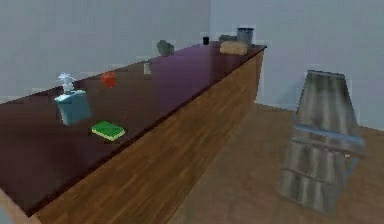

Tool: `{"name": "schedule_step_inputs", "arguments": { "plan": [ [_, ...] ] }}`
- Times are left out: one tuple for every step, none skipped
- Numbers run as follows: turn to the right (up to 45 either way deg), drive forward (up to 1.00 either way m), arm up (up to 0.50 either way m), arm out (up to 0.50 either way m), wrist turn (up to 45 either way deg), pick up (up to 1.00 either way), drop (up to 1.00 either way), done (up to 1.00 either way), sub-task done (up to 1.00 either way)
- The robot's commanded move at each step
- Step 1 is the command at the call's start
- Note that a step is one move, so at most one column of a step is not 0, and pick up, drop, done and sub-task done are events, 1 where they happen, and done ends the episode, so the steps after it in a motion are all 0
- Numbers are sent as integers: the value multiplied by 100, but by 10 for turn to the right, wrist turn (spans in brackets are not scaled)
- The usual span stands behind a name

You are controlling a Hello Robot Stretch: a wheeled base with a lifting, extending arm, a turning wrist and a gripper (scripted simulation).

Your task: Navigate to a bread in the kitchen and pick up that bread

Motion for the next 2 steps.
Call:
{"name": "schedule_step_inputs", "arguments": {
  "plan": [
    [300,0,0,0,0,0,0,0,0],
    [0,70,0,0,0,0,0,0,0]
  ]
}}
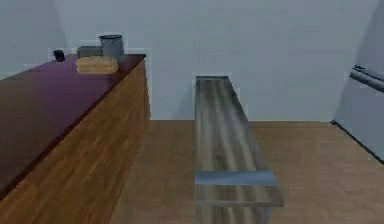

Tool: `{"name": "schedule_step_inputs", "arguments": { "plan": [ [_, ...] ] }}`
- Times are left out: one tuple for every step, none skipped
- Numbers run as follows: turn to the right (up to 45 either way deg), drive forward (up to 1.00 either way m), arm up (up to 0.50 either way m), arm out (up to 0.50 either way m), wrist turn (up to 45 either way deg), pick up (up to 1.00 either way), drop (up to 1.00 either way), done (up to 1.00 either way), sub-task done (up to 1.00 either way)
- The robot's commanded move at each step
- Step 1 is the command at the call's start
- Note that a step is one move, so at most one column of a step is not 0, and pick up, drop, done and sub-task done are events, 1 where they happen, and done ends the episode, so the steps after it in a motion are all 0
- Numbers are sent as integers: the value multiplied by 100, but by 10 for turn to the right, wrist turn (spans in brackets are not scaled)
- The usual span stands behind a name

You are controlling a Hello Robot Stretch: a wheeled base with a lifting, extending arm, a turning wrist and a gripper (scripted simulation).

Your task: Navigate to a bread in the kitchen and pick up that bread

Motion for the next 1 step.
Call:
{"name": "schedule_step_inputs", "arguments": {
  "plan": [
    [-450,0,0,0,0,0,0,0,0]
  ]
}}
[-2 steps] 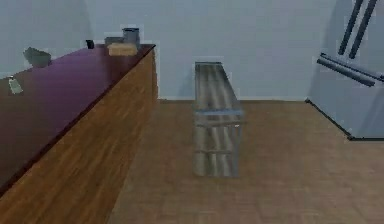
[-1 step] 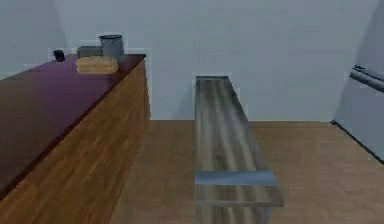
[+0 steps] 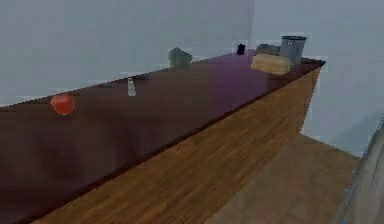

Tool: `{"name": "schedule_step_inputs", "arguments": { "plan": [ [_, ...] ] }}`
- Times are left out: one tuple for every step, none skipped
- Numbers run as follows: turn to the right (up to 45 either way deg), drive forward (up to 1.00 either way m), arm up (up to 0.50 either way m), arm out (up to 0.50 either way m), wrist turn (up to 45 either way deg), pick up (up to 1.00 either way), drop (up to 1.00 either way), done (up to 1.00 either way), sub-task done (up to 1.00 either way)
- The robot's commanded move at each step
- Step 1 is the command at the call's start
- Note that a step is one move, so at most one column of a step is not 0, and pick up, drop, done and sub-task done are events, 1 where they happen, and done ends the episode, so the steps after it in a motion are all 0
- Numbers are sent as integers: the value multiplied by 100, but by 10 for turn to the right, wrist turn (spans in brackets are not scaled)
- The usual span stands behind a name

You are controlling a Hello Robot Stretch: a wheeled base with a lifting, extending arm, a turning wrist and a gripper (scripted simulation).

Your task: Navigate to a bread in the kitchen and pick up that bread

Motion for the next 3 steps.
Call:
{"name": "schedule_step_inputs", "arguments": {
  "plan": [
    [-450,0,0,0,0,0,0,0,0],
    [-210,0,0,0,0,0,0,0,0],
    [450,0,0,0,0,0,0,0,0]
  ]
}}
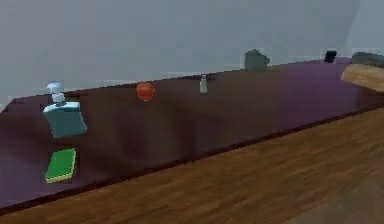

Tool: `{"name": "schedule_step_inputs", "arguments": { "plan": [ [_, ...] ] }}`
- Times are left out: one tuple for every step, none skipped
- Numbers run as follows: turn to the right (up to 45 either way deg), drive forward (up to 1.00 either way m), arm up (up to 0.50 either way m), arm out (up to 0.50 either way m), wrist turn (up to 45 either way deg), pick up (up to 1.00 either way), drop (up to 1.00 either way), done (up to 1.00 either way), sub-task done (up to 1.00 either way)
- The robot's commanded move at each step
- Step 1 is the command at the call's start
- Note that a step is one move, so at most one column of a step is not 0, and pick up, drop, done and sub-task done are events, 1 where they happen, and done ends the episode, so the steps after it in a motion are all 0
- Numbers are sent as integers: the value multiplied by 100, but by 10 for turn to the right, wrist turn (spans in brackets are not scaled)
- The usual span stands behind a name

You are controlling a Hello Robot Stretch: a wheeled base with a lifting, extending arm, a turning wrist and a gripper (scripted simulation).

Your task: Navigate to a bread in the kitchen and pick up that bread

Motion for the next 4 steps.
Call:
{"name": "schedule_step_inputs", "arguments": {
  "plan": [
    [450,0,0,0,0,0,0,0,0],
    [0,60,0,0,0,0,0,0,0],
    [120,0,0,0,0,0,0,0,0],
    [0,95,0,0,0,0,0,0,0]
  ]
}}
